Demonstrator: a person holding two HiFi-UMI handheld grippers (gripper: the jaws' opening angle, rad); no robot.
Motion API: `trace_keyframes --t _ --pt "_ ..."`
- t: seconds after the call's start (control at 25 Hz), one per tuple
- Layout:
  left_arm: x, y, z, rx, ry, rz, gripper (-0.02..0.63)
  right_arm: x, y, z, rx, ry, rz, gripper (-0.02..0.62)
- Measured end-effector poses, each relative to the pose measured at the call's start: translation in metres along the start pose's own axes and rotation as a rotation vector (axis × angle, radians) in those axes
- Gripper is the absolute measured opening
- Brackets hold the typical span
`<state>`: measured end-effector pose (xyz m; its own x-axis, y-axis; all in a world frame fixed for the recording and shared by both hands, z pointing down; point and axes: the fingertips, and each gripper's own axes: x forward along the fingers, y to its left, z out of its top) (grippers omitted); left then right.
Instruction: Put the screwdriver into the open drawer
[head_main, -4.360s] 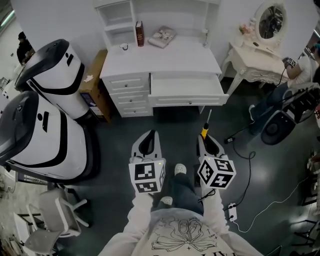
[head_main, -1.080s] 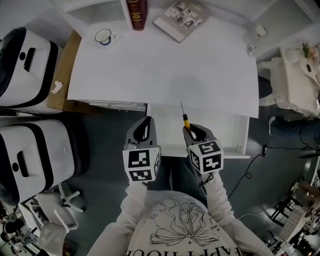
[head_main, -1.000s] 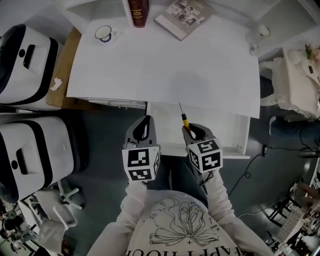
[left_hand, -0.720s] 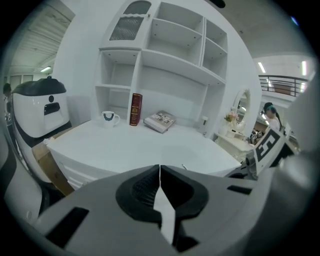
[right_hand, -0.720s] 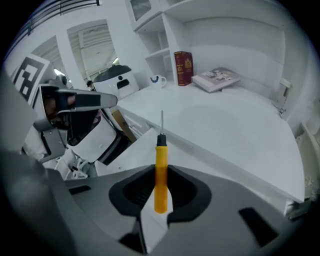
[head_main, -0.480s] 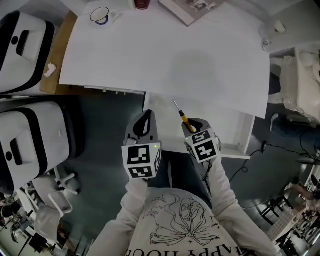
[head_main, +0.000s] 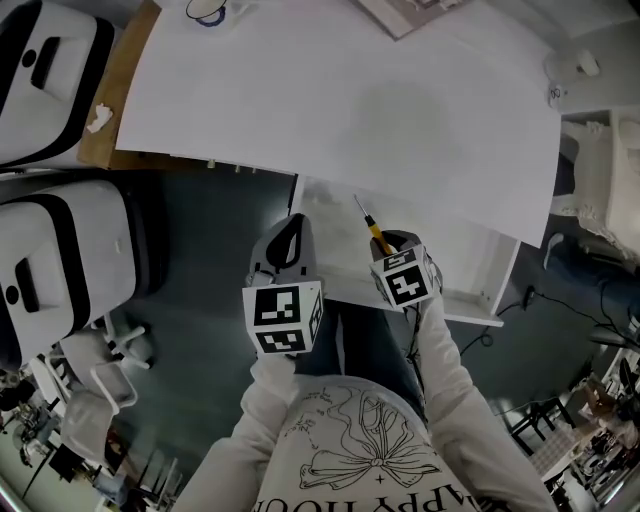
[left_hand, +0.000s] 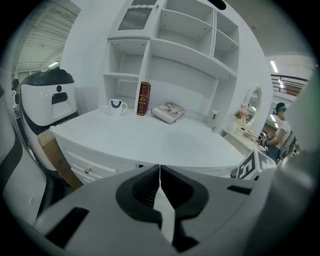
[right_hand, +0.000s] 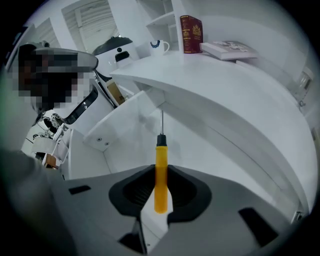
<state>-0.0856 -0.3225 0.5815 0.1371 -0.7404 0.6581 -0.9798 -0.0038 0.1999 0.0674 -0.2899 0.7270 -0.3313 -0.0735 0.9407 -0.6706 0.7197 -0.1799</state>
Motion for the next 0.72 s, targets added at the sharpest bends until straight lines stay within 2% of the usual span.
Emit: trace_keyframes --t 0.44,0.72 --pt "-0.002 0.016 -0.014 -0.025 0.025 0.035 0.008 0.034 -0.021 -0.002 -0.059 0.098 -0.08 0.072" --pt "-0.003 0.026 -0.017 -0.039 0.028 0.047 0.008 0.046 -0.029 0.001 -0.021 0.112 -0.083 0.072"
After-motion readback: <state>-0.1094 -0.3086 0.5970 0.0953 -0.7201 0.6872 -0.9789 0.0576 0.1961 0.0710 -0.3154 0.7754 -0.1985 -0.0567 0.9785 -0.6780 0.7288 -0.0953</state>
